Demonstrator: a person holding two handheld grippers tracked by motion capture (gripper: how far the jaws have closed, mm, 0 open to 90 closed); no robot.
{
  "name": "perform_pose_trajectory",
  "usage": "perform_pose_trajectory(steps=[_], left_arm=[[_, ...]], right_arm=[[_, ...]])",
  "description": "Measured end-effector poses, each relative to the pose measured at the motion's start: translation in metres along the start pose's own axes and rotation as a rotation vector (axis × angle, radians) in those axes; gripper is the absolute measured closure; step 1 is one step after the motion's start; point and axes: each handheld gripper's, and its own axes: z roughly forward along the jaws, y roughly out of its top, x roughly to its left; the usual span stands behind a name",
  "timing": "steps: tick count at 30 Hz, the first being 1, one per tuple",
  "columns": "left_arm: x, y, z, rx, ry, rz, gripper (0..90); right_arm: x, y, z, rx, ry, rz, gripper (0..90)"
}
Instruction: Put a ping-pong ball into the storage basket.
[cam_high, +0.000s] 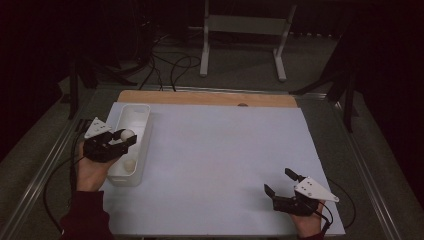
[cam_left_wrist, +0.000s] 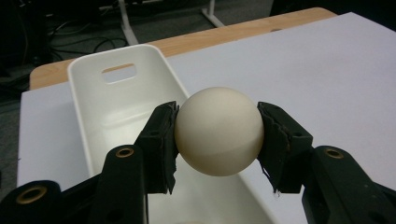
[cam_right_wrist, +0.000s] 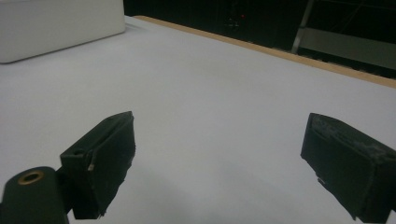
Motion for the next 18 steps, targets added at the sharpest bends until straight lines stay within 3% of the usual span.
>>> perform_pose_trajectory(steps=[18], left_arm=[[0.014,-0.017,-0.008,0.009,0.028,-0.036,51.0]], right_arm=[[0.000,0.000,0.000,0.000,-0.001,-0.001,9.6]])
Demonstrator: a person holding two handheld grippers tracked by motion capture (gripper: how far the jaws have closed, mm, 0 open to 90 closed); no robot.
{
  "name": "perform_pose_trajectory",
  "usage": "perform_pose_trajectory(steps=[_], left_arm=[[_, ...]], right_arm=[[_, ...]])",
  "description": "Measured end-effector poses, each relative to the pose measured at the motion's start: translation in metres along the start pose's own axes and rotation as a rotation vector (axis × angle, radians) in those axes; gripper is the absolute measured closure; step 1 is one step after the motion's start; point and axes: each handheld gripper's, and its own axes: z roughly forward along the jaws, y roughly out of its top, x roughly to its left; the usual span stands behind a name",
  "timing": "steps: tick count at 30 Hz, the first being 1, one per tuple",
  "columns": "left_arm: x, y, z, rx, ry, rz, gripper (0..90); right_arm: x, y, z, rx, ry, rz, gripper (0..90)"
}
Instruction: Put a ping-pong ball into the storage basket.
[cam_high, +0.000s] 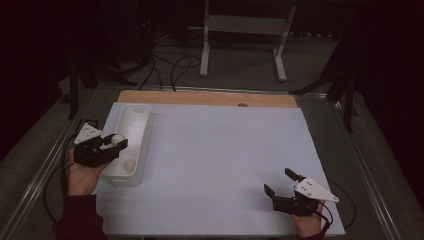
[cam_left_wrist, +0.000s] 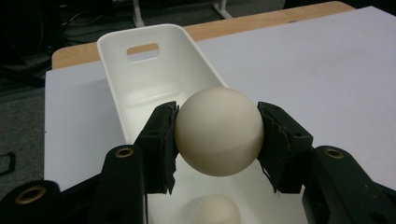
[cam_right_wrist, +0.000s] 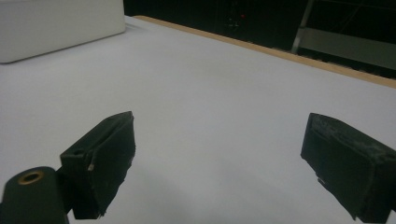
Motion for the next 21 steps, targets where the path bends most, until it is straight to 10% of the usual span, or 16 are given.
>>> perform_pose_trajectory(steps=[4,13,21], left_arm=[[0.0020,-0.0020,0.0000,0.002,0.006,-0.011,49.5],[-0.0009,-0.0033,0.0032,0.005,-0.003,-0.023,9.0],[-0.0046,-0.0045,0.0056,-0.006,-0.034,-0.014,1.1]], right_arm=[[0.0001,0.0000,0.0002,0.000,0.000,0.000,9.6],[0.0004,0.0000,0.0003,0.001,0.000,-0.003,9.6],[0.0006,0.0001,0.0002,0.000,0.001,-0.002,9.6]])
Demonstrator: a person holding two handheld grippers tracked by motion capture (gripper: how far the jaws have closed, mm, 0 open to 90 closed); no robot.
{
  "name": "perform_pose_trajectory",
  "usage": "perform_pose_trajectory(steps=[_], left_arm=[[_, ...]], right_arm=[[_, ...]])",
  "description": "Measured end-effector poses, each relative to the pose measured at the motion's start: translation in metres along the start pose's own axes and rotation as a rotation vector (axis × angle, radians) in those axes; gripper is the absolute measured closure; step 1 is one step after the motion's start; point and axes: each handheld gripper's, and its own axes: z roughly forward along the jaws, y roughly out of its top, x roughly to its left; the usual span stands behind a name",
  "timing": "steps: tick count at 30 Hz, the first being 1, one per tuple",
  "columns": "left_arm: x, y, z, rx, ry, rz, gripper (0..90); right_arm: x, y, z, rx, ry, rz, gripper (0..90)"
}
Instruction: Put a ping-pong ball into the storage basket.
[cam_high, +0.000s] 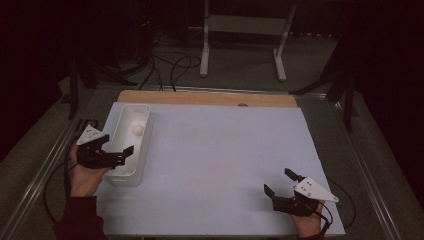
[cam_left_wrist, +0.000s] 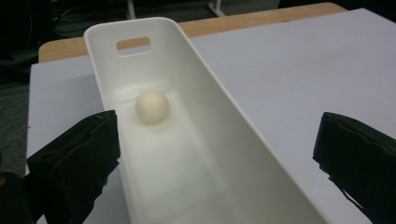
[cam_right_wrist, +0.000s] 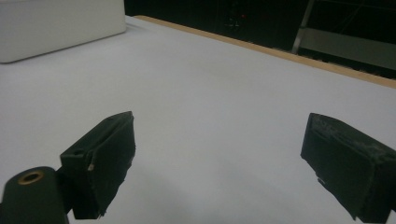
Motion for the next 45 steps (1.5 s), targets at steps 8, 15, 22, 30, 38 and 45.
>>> perform_pose_trajectory(steps=[8,15,22,30,38,45], left_arm=[[-0.008,-0.002,0.002,-0.018,-0.019,0.012,0.5],[-0.021,-0.005,0.005,-0.019,-0.026,0.056,0.4],[-0.033,-0.012,0.006,-0.040,-0.043,0.074,0.4],[-0.043,-0.019,0.009,-0.054,-0.080,0.096,0.4],[-0.049,-0.026,0.007,-0.073,-0.099,0.118,0.4],[-0.054,-0.034,0.008,-0.081,-0.122,0.130,0.4]], right_arm=[[0.001,0.000,0.000,-0.001,0.000,-0.001,9.6],[0.001,0.000,0.000,-0.001,0.003,0.000,9.6],[0.001,0.000,0.000,-0.001,0.001,0.001,9.6],[0.000,0.000,0.000,-0.002,0.000,0.002,9.6],[0.000,0.000,-0.001,-0.002,-0.001,0.003,9.6],[-0.001,0.000,-0.001,-0.002,-0.003,0.003,9.6]])
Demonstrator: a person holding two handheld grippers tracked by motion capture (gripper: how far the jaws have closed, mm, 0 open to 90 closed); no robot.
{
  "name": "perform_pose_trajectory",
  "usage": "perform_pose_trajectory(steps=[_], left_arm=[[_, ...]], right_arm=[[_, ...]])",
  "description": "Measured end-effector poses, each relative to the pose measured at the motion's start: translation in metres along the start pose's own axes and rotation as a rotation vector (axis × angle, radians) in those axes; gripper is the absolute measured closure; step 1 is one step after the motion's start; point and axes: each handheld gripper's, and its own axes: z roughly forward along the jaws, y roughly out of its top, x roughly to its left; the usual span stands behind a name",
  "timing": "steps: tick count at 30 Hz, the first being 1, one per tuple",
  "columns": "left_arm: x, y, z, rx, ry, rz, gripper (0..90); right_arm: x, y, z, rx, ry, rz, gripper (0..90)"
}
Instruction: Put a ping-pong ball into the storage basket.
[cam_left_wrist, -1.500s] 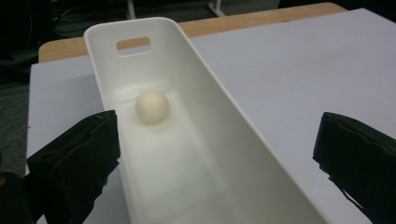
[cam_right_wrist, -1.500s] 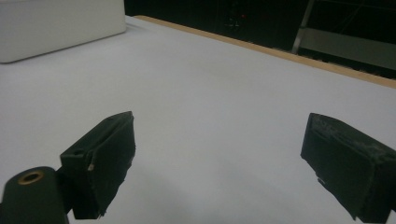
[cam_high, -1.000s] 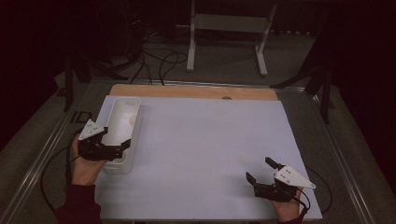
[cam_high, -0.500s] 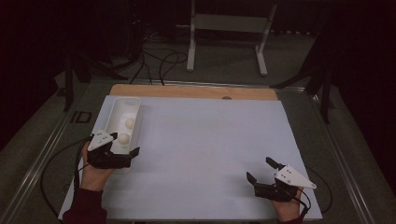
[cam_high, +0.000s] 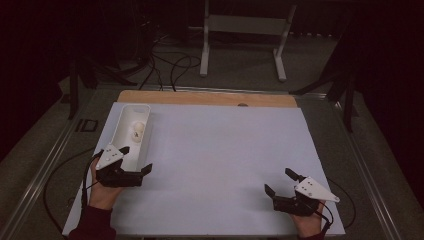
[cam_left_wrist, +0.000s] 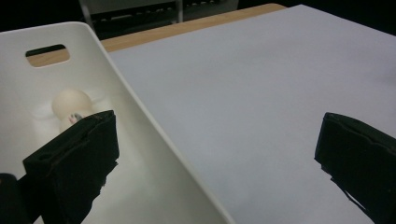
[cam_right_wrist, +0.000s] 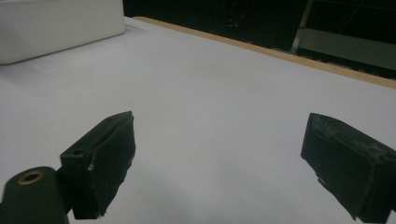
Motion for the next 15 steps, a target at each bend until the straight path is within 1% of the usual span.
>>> perform_pose_trajectory(steps=[8,13,15], left_arm=[[-0.0075,-0.0059,-0.0022,-0.014,-0.006,0.030,0.4],[-0.0099,-0.0099,-0.0027,-0.018,-0.011,0.037,0.4],[-0.0105,-0.0105,-0.0037,-0.027,-0.017,0.035,0.5]], right_arm=[[-0.0011,0.0003,-0.0012,-0.001,-0.002,0.002,9.6],[-0.0014,0.0006,-0.0016,-0.004,0.000,0.004,9.6],[-0.0017,0.0008,-0.0016,-0.008,0.002,0.005,9.6]])
